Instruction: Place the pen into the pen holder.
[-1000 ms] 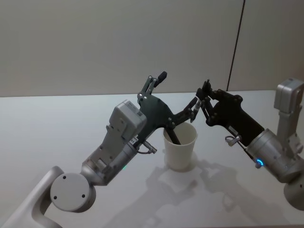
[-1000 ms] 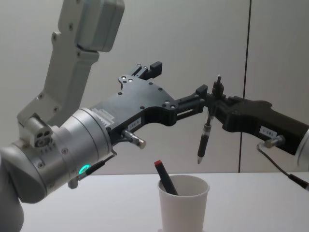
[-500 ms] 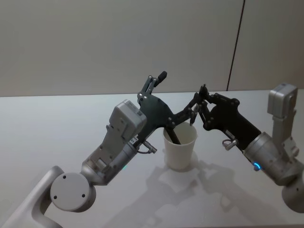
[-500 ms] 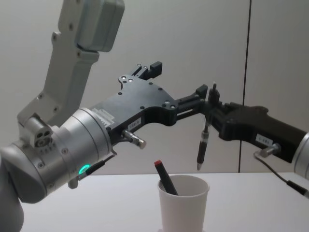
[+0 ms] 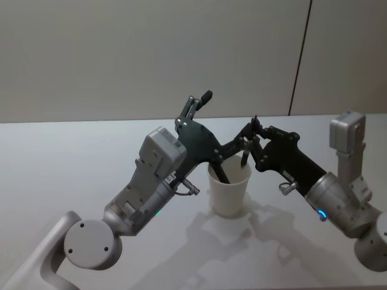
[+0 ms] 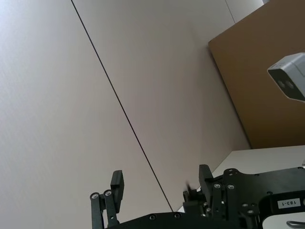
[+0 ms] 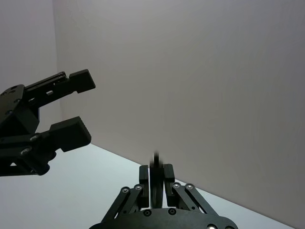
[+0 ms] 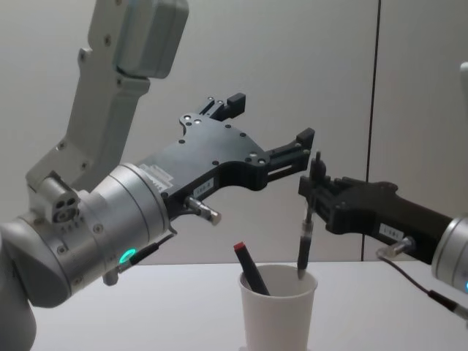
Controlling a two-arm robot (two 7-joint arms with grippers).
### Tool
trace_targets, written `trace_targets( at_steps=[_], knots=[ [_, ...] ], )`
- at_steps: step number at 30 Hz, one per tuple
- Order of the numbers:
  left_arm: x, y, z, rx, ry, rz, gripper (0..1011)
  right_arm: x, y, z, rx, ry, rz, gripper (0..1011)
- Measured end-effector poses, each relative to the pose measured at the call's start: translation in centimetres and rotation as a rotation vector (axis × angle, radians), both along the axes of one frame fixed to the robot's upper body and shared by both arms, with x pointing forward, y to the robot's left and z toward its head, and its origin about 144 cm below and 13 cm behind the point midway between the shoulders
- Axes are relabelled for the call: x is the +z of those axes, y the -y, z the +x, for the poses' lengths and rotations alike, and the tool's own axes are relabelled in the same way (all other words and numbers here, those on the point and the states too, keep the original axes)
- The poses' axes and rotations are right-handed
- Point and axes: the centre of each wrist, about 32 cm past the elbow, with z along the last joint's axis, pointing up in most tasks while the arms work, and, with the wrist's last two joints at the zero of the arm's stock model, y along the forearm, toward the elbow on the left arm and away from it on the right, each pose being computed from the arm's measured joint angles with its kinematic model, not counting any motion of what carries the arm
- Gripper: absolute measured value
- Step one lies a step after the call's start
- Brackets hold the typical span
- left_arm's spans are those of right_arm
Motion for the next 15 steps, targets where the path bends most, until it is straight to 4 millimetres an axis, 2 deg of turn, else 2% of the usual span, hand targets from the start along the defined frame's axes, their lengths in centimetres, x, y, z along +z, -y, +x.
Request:
trace_targets(
  at_steps=[6, 9, 13, 14, 15],
  knots=[
    [0.0, 0.0, 0.0, 0.0, 0.0, 0.0, 1003, -0.24, -0.07, 0.25, -0.004, -0.009, -0.003, 298],
    [0.0, 0.0, 0.0, 0.0, 0.0, 0.0, 1003, -0.38, -0.09, 0.38, -0.007, -0.015, -0.004, 434],
    [0.0, 0.0, 0.0, 0.0, 0.0, 0.0, 1003, -0.44, -0.09, 0.46, -0.009, -0.017, -0.003, 511],
    [0.0, 0.0, 0.0, 0.0, 0.0, 0.0, 1003, -0.45, -0.09, 0.5, -0.01, -0.018, -0.003, 570],
    [0.0, 0.0, 0.0, 0.0, 0.0, 0.0, 1003, -0.46, -0.09, 0.51, -0.011, -0.018, -0.002, 586]
  ],
)
